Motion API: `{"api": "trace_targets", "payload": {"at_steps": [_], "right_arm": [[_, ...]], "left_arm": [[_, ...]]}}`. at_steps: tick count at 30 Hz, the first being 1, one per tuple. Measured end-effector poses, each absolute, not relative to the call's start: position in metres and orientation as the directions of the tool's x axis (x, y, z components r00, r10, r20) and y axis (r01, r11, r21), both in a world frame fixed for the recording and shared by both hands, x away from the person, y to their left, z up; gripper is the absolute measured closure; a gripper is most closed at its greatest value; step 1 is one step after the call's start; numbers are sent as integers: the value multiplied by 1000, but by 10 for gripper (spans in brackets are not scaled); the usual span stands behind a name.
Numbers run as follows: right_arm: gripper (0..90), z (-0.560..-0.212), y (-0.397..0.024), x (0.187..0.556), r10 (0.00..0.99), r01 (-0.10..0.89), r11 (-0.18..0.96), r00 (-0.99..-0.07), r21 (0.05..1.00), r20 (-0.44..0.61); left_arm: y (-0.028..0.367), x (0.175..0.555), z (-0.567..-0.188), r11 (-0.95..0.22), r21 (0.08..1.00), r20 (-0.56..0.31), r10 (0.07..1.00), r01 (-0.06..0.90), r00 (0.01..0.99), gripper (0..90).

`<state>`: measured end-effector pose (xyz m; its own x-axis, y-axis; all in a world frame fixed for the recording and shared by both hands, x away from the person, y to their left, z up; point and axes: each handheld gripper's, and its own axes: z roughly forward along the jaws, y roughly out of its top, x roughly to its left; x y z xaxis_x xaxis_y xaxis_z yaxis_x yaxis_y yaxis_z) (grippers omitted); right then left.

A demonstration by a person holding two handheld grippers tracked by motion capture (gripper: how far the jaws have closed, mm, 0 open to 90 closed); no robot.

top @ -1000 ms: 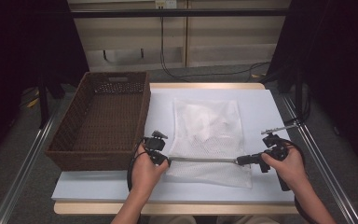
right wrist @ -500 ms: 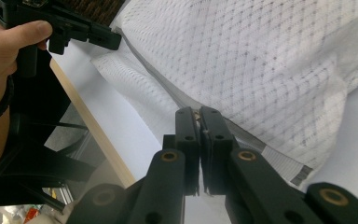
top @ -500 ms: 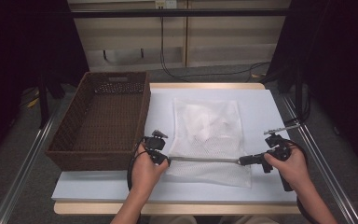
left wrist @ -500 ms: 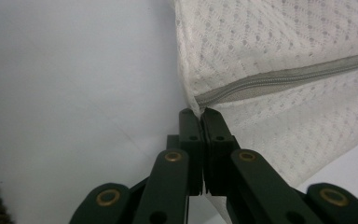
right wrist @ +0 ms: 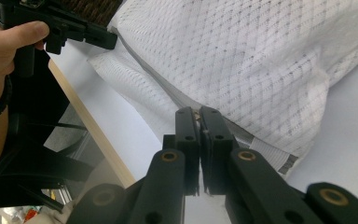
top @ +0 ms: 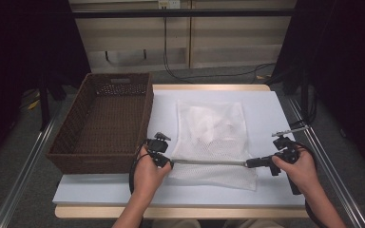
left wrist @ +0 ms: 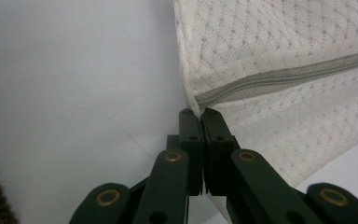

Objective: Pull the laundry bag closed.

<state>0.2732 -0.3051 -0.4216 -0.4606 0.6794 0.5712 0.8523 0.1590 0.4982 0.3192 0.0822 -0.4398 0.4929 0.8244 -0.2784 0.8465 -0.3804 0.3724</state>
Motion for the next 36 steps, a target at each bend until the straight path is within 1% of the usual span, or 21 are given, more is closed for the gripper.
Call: {"api": "trace_targets", "payload": {"at_steps": [17,36], "right_arm": [[874,-423,-315,273,689,863,139,-437,486,578],[873,-421,-322,271,703,861,140,-435,490,562]], "left_arm": [[81,319,-439,-395,365,-247,832,843,496,883],[83,320,-439,-375,360,-273,833,854,481,884]]}}
